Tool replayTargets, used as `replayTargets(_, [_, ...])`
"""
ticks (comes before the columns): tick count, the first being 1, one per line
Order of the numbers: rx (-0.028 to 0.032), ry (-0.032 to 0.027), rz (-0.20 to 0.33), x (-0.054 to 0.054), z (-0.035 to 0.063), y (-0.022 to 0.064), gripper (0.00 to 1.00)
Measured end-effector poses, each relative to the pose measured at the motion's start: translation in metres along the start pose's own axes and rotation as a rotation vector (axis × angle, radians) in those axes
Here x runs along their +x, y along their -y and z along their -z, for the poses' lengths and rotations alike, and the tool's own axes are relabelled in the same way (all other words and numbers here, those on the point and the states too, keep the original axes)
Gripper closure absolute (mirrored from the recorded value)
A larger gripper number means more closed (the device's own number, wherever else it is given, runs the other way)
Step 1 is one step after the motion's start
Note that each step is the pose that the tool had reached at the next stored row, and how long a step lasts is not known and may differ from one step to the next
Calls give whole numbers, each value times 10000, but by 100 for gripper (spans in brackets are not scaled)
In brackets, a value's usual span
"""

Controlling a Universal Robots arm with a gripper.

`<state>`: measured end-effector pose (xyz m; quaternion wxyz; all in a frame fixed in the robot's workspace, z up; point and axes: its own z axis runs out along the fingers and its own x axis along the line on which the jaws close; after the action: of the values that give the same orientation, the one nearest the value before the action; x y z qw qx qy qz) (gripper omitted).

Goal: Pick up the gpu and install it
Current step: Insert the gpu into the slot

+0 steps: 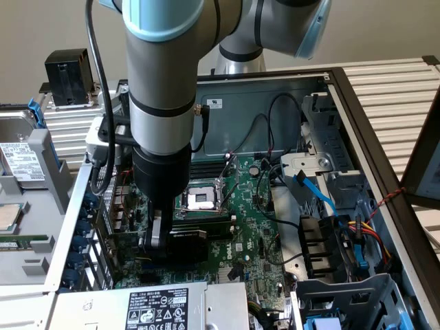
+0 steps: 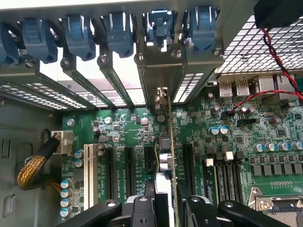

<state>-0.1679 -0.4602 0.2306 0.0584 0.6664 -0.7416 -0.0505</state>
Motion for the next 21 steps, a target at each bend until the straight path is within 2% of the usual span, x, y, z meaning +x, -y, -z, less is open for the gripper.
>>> replayTargets(7, [-9, -8, 0, 1, -1, -11, 71])
replayTargets(9, [-28, -18, -11, 4, -1, -24, 71])
replayTargets(10, [-23, -17, -7, 4, -1, -24, 65])
replayTargets(11, [-23, -18, -5, 4, -1, -24, 65])
replayTargets(12, [-24, -18, -3, 3, -2, -23, 58])
replayTargets(13, [-27, -21, -3, 3, -2, -23, 58])
replayTargets(14, [-29, -23, -4, 3, -2, -23, 51])
replayTargets(16, [-35, -36, -5, 3, 7, -24, 51])
replayTargets(18, [-36, -74, -10, 4, 43, -29, 51])
replayTargets(21, [-31, -117, -18, 6, 155, -47, 51])
